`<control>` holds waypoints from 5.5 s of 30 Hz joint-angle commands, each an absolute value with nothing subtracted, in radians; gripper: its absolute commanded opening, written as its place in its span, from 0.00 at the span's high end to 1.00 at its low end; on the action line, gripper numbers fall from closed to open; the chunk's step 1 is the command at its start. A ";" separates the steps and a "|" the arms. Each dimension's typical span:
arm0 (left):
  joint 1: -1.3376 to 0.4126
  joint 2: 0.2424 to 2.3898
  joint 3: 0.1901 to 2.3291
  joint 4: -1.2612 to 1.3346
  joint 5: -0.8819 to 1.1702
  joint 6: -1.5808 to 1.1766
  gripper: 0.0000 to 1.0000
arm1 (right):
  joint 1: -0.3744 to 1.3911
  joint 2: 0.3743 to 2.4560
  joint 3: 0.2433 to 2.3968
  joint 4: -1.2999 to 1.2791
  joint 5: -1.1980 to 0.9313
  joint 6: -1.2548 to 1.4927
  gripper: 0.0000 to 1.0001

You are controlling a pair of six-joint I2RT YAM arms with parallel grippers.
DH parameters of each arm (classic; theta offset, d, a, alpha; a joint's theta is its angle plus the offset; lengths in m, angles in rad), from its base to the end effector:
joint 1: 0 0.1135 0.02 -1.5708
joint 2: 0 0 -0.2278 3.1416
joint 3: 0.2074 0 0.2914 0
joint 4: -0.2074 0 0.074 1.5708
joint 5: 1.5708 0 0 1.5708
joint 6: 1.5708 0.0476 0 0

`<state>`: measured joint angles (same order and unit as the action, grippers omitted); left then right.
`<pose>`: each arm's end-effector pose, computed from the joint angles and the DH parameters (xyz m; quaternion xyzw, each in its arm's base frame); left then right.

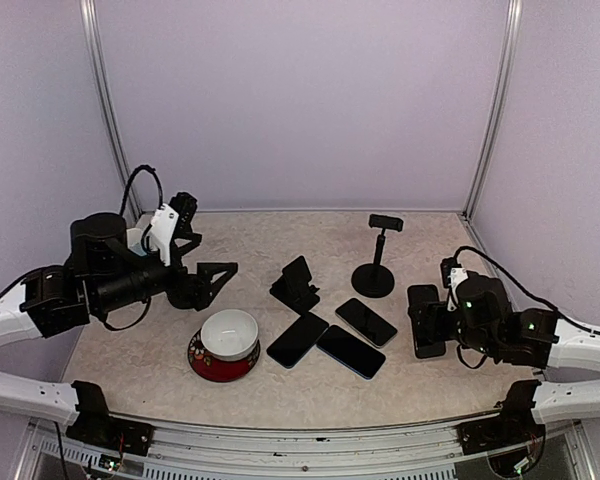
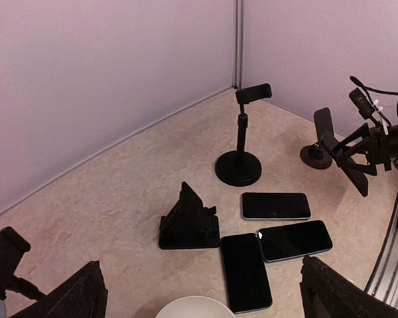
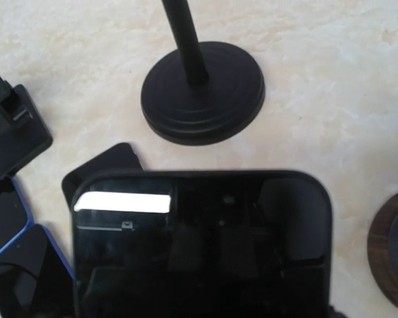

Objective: Place the phone on the phone stand
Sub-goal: Pick up the phone stand from the center of the board, then place the phone stand at the corner of the board.

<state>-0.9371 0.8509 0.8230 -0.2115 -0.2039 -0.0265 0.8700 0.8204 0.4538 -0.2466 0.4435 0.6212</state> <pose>0.1698 -0.2149 0.3082 0.2876 0.7303 -0.2138 0.5816 0.1756 0.1764 0.1666 -0.0069 0.8717 0.1615 0.4626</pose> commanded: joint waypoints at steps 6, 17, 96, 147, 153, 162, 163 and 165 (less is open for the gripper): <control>-1.034 1.139 0.957 -0.035 -0.186 0.038 0.01 | 0.877 0.767 0.436 -0.277 0.461 0.648 0.55; -1.058 1.396 1.131 0.069 -0.079 0.056 0.01 | 0.878 0.783 0.435 -0.265 0.407 0.657 0.54; -0.721 2.532 2.192 0.513 0.904 -0.447 1.00 | 0.875 0.967 0.486 -0.232 0.442 0.602 0.48; -1.017 1.404 0.959 0.571 0.312 -0.316 1.00 | 0.875 0.910 0.372 -0.191 0.365 0.707 0.48; -1.073 1.341 0.820 0.644 0.224 -0.353 1.00 | 0.875 0.920 0.383 -0.193 0.373 0.702 0.48; -1.117 1.284 0.654 0.771 0.189 -0.406 1.00 | 0.876 1.000 0.435 -0.167 0.356 0.690 0.47; -1.118 1.278 0.646 0.773 0.185 -0.406 1.00 | 0.875 1.006 0.437 -0.161 0.351 0.690 0.47; -1.121 1.271 0.634 0.770 0.180 -0.408 1.00 | 0.876 1.019 0.443 -0.150 0.343 0.690 0.47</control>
